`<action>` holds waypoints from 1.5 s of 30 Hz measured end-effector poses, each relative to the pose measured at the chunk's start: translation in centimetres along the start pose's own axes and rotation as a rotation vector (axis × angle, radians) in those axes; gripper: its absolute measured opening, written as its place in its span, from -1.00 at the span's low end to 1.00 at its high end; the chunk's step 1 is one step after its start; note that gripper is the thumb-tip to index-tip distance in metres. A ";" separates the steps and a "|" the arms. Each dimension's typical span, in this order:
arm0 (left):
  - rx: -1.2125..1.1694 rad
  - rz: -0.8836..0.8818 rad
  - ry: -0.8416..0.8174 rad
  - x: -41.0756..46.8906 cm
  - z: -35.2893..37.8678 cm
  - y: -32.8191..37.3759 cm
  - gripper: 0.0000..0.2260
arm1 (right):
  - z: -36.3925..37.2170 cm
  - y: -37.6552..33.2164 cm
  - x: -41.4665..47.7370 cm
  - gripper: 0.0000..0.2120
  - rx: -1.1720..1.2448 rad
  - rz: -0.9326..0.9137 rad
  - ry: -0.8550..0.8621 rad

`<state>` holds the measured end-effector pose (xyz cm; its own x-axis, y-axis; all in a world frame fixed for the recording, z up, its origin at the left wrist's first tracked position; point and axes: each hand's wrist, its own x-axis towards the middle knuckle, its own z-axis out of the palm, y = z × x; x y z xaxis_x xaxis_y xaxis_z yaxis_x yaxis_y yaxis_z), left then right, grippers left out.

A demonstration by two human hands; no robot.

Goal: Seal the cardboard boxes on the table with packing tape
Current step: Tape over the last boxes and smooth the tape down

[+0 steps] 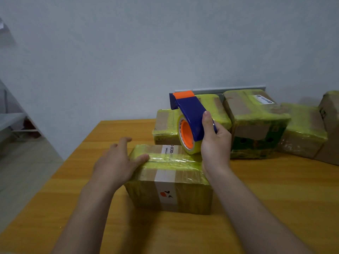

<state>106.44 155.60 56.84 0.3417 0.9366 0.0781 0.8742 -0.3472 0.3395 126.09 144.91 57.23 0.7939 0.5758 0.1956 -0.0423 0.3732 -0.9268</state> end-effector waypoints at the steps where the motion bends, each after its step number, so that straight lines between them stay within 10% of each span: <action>1: 0.028 0.101 0.136 -0.9 0.0 0.6 -0.43 | -0.1 0.0 0.0 -0.73 0.004 0.005 0.004; 4: -0.082 0.442 0.233 -4.7 1.8 2.9 -0.66 | -0.3 0.1 0.2 -0.76 0.027 0.024 0.031; 13: 0.071 0.433 -0.014 -7.9 2.6 6.7 0.03 | -0.9 -0.5 1.0 -0.63 0.129 0.187 0.085; 29: 0.262 0.603 -0.054 -9.4 6.0 11.1 -0.45 | -4.6 -2.4 0.5 -0.65 0.151 0.213 0.142; 45: 0.185 0.640 -0.128 -8.1 3.7 10.2 -0.39 | -7.4 -4.2 -0.7 -0.67 0.009 0.130 0.083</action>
<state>113.89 144.25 56.24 0.8397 0.5345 0.0954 0.5267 -0.8446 0.0965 130.20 137.48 58.62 0.8287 0.5577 0.0465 -0.1530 0.3058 -0.9397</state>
